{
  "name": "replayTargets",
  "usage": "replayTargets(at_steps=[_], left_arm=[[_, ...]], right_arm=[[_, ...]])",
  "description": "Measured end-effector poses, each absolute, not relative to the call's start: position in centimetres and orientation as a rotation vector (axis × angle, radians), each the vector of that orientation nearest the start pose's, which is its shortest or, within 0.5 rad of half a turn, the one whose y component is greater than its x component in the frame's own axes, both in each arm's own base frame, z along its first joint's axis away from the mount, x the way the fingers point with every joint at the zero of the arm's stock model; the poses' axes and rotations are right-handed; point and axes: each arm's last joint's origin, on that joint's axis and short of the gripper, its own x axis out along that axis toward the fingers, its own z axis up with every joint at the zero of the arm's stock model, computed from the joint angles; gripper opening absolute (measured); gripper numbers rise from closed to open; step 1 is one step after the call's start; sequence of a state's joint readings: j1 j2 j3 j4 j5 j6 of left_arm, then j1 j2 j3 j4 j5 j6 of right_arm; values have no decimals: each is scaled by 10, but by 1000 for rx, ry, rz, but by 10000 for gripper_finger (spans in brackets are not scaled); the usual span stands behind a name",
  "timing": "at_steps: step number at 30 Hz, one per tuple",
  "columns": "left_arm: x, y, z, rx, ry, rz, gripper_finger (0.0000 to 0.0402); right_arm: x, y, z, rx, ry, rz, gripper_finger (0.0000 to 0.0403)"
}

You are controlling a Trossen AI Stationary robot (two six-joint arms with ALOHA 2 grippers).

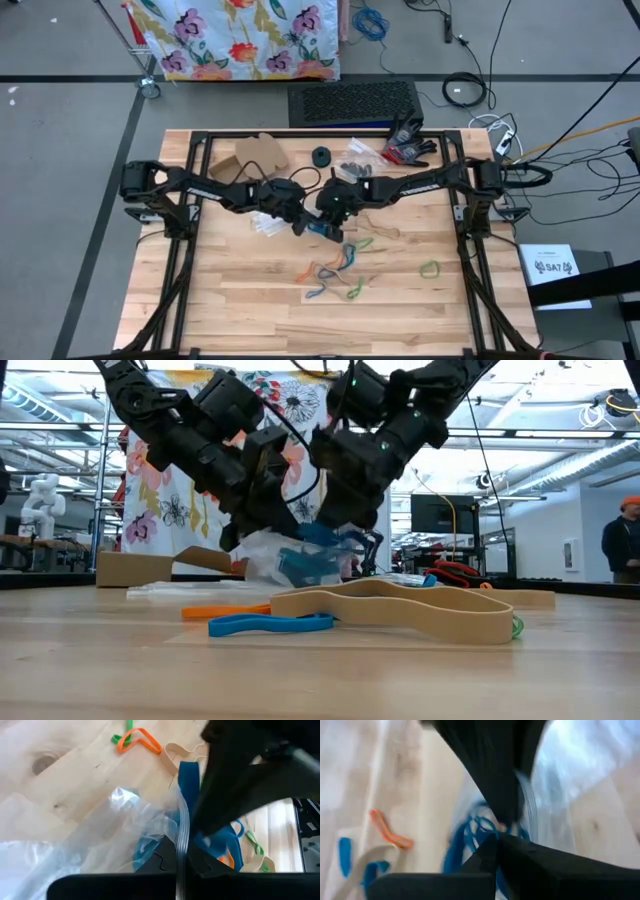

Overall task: Sort rubber bands
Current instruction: Put the blue rubber band into the transparent zip bag

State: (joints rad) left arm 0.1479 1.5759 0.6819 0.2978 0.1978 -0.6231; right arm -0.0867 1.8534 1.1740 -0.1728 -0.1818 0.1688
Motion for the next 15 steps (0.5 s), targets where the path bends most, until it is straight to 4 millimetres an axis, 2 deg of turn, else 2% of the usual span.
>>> replayTargets(at_steps=[3,11,15], left_arm=[[299,39,158,-705,590,146,0],[300,42,145,-709,635,186,0],[304,42,148,-708,581,153,0]], right_arm=[[385,-28,168,272,883,16,0],[390,-31,170,282,827,3,0],[391,-41,156,329,863,-35,0]])
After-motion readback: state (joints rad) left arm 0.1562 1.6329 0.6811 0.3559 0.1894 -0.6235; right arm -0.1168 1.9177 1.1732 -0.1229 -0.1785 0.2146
